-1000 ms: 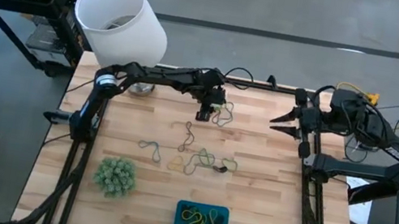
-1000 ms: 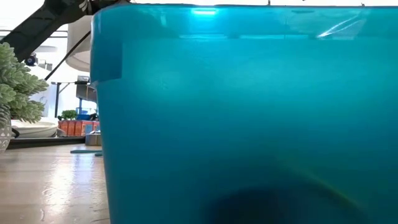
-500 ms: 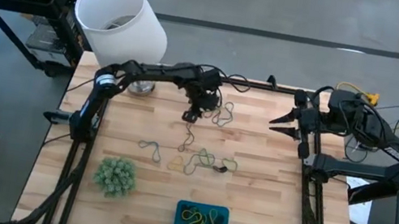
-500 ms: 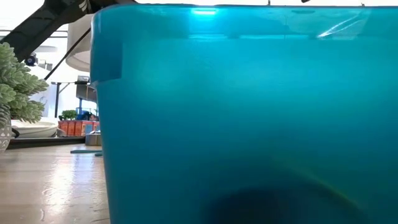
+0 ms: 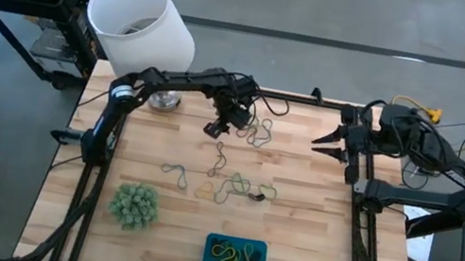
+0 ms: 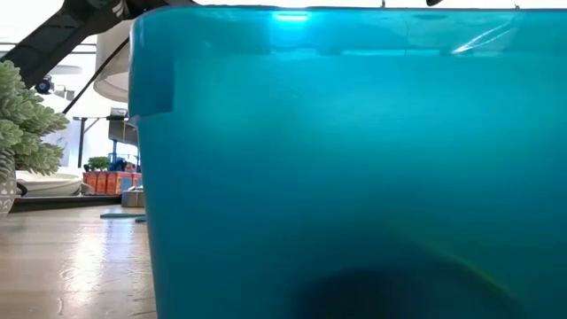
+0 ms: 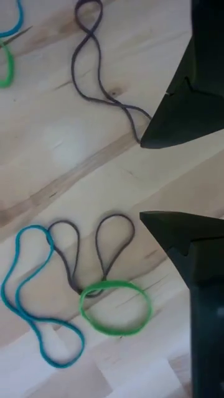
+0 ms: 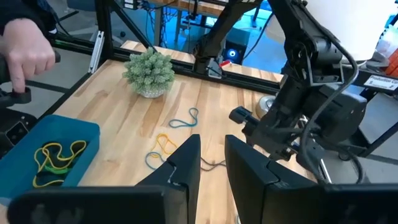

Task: Pick and place rubber bands into bin
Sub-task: Put the green rubber band into the blue bin

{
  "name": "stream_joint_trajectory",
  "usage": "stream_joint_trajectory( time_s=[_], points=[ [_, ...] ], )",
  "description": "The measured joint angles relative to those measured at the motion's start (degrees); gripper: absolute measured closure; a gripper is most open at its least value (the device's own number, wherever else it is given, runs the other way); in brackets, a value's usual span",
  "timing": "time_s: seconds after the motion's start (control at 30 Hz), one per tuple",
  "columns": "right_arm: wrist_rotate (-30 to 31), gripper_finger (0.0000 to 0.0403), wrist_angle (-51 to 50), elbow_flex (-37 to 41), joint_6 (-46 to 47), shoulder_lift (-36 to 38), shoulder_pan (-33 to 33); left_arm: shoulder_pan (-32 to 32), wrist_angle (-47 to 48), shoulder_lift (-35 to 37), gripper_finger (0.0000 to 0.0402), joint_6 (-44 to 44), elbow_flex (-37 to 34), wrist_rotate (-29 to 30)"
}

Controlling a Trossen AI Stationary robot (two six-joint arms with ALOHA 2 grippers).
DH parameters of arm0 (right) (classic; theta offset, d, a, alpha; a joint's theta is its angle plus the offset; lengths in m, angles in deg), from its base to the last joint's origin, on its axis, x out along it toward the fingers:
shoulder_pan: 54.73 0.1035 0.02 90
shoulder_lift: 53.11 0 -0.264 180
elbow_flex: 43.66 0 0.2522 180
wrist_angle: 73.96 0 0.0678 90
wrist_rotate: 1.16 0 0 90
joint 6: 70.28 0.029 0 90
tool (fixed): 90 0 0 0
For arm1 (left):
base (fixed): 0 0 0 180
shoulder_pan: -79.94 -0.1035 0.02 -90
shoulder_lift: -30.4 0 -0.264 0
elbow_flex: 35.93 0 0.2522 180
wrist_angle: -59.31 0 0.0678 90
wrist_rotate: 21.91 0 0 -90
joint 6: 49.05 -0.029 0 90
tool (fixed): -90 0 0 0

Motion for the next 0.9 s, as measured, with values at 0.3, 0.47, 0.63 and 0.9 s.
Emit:
stream_joint_trajectory(
  time_s=[0.3,0.47,0.63,0.9],
  points=[
    [4.38,0.0335,3.42,1.63,2.89,-4.92,-0.03,-0.26,8.23,-0.08,0.0243,9.66,-0.86,4.1],
    [6.07,0.0335,6.66,3.72,0.88,-13.42,-0.45,-0.22,10.83,2.16,0.0243,13.37,-2.19,1.01],
    [5.91,0.0335,8.07,4.0,-5.41,-24.04,-3.02,-0.13,9.15,7.46,0.0243,14.42,-5.55,-0.76],
    [5.63,0.0335,16.72,3.42,-16.59,-39.16,-11.84,-0.13,1.12,22.9,0.0243,15.61,-16.42,-2.98]
  ],
)
